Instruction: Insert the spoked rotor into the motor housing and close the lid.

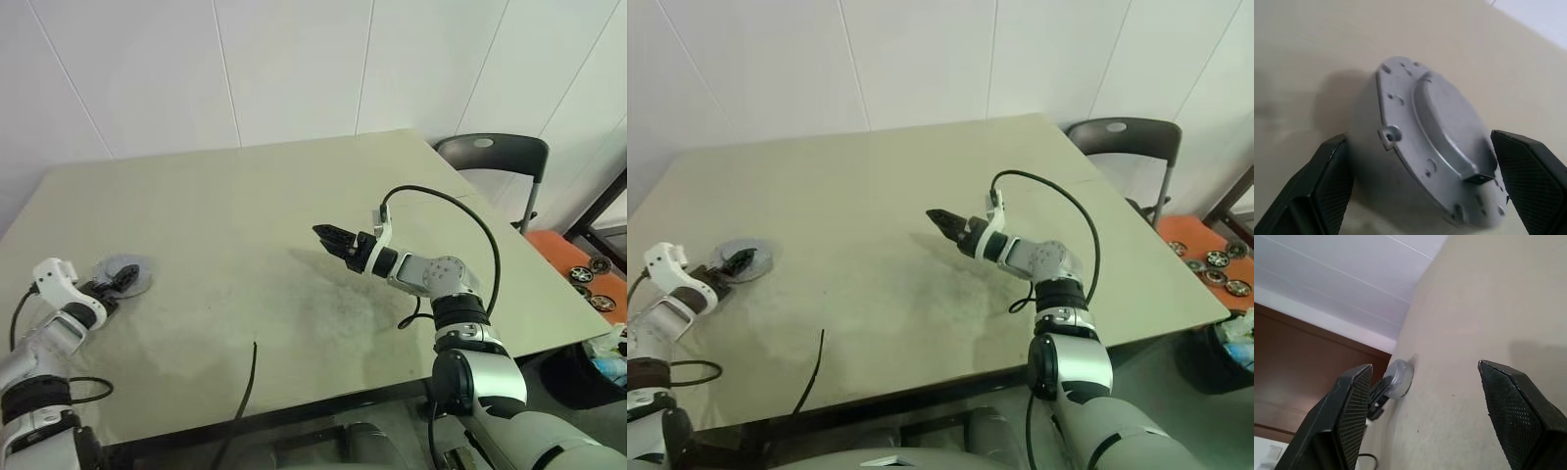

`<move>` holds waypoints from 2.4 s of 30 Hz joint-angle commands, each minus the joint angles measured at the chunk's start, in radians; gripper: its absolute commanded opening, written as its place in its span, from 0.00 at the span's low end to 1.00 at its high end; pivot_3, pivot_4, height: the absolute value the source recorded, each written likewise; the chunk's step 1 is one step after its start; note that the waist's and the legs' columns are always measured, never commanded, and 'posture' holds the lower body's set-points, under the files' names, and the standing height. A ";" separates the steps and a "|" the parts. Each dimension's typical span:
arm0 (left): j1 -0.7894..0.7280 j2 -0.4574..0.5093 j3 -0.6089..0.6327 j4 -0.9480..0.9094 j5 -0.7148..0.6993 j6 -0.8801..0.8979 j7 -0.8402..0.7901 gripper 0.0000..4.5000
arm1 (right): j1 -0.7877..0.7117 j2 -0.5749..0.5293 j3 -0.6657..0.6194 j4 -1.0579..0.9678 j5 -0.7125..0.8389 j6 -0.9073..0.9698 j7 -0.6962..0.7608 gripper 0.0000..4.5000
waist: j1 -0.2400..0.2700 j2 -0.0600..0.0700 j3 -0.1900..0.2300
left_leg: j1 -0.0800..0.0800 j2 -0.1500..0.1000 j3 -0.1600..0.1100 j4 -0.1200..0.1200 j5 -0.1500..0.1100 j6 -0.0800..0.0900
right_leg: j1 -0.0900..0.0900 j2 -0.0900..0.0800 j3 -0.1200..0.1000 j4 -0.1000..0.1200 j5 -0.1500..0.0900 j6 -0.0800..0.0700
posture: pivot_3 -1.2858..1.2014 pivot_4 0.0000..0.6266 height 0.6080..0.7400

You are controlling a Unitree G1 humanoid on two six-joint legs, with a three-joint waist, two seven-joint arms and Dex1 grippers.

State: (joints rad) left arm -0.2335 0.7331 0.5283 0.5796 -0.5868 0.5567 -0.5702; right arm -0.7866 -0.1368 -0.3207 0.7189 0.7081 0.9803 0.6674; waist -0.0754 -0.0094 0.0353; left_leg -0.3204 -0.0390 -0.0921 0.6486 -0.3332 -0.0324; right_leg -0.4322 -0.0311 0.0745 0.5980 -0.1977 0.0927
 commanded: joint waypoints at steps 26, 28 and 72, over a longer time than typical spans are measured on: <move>-0.096 0.124 -0.201 -0.332 0.026 -0.156 -0.565 1.00 | 0.007 -0.290 0.410 -0.328 -0.344 -0.587 0.546 0.80 | 0.003 -0.001 -0.001 | 0.000 0.000 0.004 0.001 0.000 0.000 | 0.001 -0.001 -0.003 0.000 0.000 0.000 | 0.52 0.00 1.00; -0.127 0.087 -0.271 -0.367 0.039 -0.151 -0.596 1.00 | 0.000 -0.324 0.432 -0.340 -0.373 -0.672 0.611 0.80 | 0.004 -0.001 -0.001 | 0.000 0.001 0.004 0.001 0.000 0.000 | 0.001 0.000 -0.003 0.000 0.000 0.000 | 0.52 0.00 1.00; -0.304 -0.172 -0.502 -0.319 0.166 -0.498 -0.684 1.00 | -0.023 -0.397 0.497 -0.279 -0.563 -1.064 0.602 0.80 | 0.033 0.000 0.000 | 0.001 0.000 0.006 0.015 0.000 0.000 | 0.007 0.003 -0.002 0.000 0.004 -0.005 | 0.52 0.00 1.00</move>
State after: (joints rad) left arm -0.5221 0.5610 0.0080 0.2921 -0.4047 0.0602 -1.2586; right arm -0.7969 -0.5294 0.1895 0.4656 0.1463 -0.0714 1.2804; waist -0.0428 -0.0098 0.0350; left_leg -0.3192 -0.0393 -0.0861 0.6638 -0.3330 -0.0320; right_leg -0.4250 -0.0277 0.0730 0.5984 -0.1941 0.0874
